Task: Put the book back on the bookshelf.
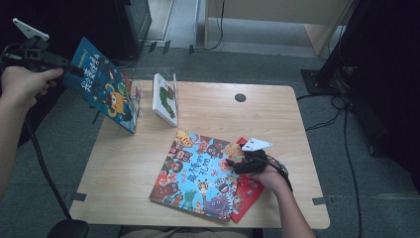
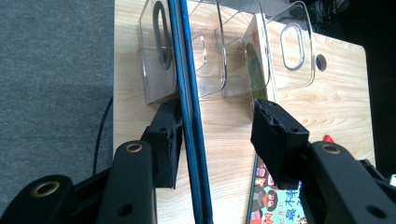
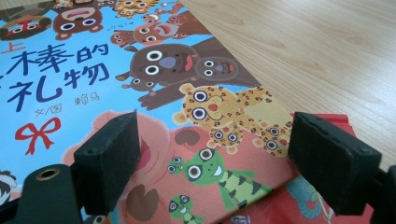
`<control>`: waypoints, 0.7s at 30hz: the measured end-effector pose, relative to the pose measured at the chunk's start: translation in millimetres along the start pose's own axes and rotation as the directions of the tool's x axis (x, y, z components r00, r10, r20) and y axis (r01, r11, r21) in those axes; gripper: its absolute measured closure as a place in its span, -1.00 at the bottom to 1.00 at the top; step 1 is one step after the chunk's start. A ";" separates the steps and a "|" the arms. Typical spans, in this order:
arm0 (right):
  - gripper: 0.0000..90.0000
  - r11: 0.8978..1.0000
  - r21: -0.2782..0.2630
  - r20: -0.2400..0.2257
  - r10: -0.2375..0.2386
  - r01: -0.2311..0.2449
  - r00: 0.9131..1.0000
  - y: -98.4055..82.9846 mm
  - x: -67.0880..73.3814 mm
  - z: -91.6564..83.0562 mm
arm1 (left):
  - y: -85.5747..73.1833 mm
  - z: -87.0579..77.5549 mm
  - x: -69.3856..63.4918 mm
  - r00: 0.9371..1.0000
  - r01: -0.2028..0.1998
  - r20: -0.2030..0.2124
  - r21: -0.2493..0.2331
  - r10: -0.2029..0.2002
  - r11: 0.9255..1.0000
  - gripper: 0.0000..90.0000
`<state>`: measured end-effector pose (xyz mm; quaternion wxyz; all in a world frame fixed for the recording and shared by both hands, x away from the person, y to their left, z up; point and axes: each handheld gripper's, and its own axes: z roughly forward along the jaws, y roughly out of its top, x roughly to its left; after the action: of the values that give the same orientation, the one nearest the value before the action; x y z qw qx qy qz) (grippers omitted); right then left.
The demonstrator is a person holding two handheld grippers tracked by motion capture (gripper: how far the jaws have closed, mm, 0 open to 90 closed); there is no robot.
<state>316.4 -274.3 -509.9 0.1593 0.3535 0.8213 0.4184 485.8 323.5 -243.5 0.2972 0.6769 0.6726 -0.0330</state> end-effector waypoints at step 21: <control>-0.67 1.000 0.006 0.004 -0.005 0.005 1.000 0.6 -2.9 0.6 | -35.6 -3.1 6.3 0.999 -0.032 -0.006 -0.031 0.032 0.999 0.15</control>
<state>319.0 -275.8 -509.9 0.1609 0.3526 0.8231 0.4150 452.2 327.6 -256.5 0.3062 0.6831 0.6629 -0.0158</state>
